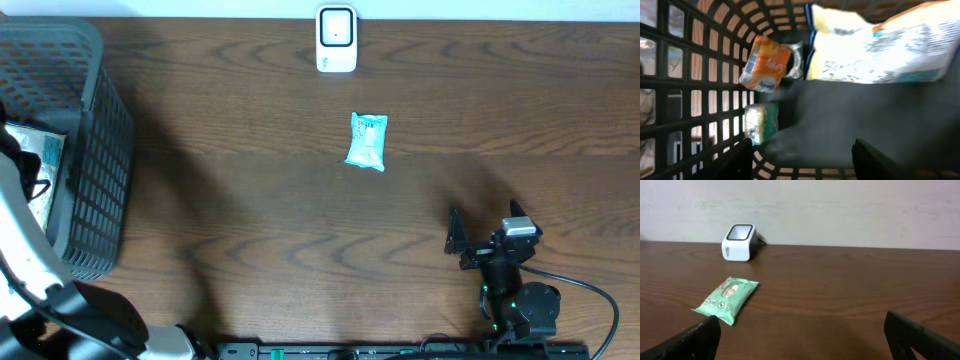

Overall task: Scan the item barcode
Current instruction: 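Move the left gripper back into the grey basket, then grasp the Kleenex Play tissue pack with the left gripper and lift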

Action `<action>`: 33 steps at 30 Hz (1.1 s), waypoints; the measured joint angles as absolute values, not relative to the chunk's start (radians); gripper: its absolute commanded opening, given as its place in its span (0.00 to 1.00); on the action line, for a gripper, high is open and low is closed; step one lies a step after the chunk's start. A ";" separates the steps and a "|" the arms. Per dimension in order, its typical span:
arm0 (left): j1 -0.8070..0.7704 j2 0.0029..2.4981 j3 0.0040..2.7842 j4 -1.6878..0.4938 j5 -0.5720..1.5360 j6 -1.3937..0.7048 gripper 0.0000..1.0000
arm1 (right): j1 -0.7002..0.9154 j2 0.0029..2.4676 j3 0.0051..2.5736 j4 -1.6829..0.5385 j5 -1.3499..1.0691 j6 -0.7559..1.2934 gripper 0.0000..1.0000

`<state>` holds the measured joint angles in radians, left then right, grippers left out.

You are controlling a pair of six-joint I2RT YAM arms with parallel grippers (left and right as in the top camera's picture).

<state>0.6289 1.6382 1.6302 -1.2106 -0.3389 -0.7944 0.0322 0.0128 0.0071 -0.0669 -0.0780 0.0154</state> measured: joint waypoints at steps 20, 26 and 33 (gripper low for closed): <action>0.672 1.718 1.380 -1.097 -0.405 -0.877 0.63 | 0.033 0.013 0.007 -0.067 -0.078 0.015 0.99; 0.672 1.719 1.324 -1.062 -0.410 -0.886 0.63 | 0.033 0.013 0.007 -0.067 -0.078 0.015 0.99; 0.672 1.719 1.260 -1.002 -0.415 -0.887 0.63 | 0.032 0.013 0.007 -0.067 -0.078 0.015 0.99</action>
<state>0.6716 1.7187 1.2602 -1.0023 -0.4149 -0.8871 0.0322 0.0128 0.0071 -0.0669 -0.0780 0.0154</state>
